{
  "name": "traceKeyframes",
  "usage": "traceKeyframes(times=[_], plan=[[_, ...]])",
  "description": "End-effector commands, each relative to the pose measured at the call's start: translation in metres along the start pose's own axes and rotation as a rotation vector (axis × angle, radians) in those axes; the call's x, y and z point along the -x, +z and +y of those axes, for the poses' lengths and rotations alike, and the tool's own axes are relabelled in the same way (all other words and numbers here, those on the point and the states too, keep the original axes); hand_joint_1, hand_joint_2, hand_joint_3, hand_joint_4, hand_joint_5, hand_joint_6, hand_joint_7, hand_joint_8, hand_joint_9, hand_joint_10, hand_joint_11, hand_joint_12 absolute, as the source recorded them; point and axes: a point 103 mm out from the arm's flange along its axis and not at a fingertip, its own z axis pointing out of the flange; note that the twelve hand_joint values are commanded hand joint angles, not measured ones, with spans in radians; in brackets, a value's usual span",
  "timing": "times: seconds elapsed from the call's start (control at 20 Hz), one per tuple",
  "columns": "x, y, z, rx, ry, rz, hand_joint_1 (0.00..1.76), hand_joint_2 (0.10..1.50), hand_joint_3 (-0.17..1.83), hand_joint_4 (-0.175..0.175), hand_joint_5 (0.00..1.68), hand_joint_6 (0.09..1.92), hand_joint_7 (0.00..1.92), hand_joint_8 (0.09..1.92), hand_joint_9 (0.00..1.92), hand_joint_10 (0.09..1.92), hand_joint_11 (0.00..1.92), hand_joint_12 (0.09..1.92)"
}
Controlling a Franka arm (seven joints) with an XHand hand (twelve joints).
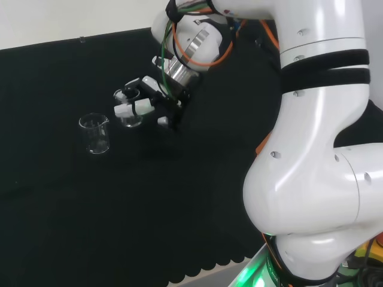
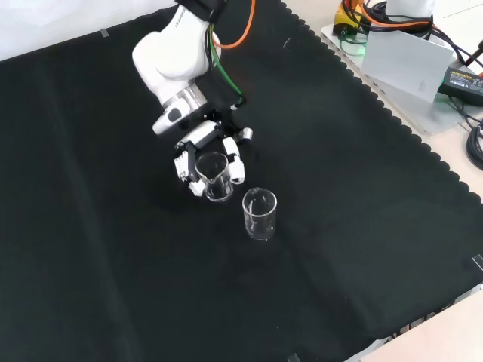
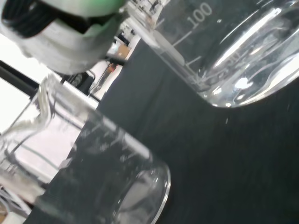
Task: Pick up the beaker on the right.
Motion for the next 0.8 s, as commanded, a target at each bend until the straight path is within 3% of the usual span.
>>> traceKeyframes(times=[0.05,0.35,0.8], plan=[[-0.001,-0.032,-0.002,0.040,-0.032,-0.149,1.19,0.71,0.63,-0.175,1.20,0.78,1.66,0.56,1.56,0.62,1.29,0.77],[-0.008,-0.045,-0.007,0.021,-0.050,-0.188,1.20,0.68,0.68,-0.175,1.21,0.78,1.68,0.63,1.60,0.64,1.30,0.77],[-0.024,-0.050,-0.018,-0.078,-0.070,-0.226,1.19,0.63,0.75,-0.149,1.23,0.79,1.68,0.64,1.59,0.64,1.28,0.78]])
